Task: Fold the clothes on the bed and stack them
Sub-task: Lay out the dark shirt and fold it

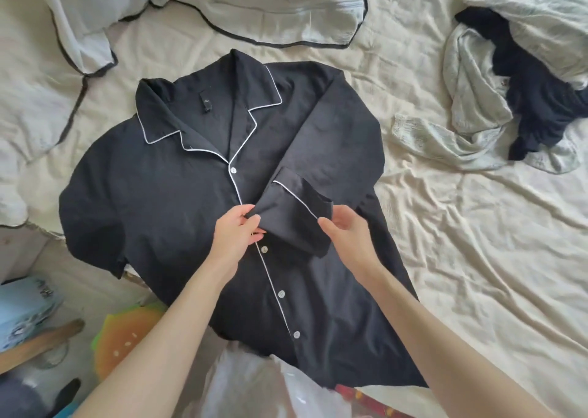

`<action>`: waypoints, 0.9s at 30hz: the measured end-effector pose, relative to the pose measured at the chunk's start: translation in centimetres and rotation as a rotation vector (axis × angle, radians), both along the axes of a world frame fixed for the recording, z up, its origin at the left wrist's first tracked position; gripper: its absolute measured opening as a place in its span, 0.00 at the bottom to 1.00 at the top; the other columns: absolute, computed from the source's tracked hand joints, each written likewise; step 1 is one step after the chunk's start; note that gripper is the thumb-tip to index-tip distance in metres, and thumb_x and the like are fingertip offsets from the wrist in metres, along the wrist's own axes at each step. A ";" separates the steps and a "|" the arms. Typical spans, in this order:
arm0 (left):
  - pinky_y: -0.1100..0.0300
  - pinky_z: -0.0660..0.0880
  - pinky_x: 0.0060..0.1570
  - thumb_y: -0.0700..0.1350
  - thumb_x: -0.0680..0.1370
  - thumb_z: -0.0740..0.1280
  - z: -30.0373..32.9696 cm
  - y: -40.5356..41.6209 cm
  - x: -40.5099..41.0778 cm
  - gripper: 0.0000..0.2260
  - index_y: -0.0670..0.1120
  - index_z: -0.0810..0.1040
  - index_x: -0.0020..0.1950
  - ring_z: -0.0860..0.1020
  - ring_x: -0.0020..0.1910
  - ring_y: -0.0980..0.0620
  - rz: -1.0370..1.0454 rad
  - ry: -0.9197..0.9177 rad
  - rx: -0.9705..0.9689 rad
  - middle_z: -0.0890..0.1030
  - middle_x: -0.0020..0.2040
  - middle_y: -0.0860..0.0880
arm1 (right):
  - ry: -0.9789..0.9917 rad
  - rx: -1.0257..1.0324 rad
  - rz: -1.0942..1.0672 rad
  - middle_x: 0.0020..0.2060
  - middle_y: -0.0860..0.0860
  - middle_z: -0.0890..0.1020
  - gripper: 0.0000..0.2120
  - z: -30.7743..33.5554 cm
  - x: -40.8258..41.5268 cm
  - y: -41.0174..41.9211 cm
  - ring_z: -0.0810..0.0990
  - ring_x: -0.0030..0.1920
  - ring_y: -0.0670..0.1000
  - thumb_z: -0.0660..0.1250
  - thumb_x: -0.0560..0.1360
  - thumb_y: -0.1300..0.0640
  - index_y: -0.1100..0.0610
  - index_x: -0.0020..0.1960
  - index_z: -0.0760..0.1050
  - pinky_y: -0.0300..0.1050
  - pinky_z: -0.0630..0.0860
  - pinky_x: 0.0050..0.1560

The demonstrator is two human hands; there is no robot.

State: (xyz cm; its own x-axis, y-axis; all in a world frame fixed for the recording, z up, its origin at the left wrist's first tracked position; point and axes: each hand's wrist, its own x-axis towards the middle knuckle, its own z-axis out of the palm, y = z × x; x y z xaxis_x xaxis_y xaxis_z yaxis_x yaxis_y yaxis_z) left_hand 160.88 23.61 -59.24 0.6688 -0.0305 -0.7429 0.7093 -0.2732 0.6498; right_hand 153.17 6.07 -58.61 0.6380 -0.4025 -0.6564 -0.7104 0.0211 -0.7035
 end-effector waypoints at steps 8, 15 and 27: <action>0.54 0.76 0.52 0.36 0.80 0.61 1.7 8.7 -3.1 0.10 0.43 0.72 0.60 0.78 0.52 0.46 0.091 0.138 0.085 0.77 0.55 0.42 | -0.030 -0.098 0.493 0.36 0.46 0.79 0.03 1.3 -1.9 7.5 0.79 0.45 0.53 0.64 0.76 0.58 0.51 0.47 0.74 0.43 0.72 0.48; 0.51 0.74 0.54 0.37 0.78 0.59 -0.9 11.7 -2.9 0.16 0.43 0.72 0.66 0.77 0.52 0.43 -0.077 0.150 0.386 0.78 0.55 0.42 | 0.262 -0.055 0.386 0.56 0.52 0.82 0.13 -1.8 -2.4 8.2 0.79 0.57 0.53 0.62 0.77 0.56 0.54 0.61 0.77 0.41 0.72 0.56; 0.57 0.66 0.62 0.40 0.80 0.58 -0.8 -4.8 8.4 0.14 0.45 0.73 0.64 0.71 0.63 0.48 -0.712 -0.535 0.404 0.71 0.65 0.47 | 0.254 0.076 -0.391 0.57 0.62 0.79 0.20 -2.2 7.5 -5.5 0.79 0.56 0.59 0.61 0.78 0.50 0.67 0.59 0.75 0.53 0.77 0.57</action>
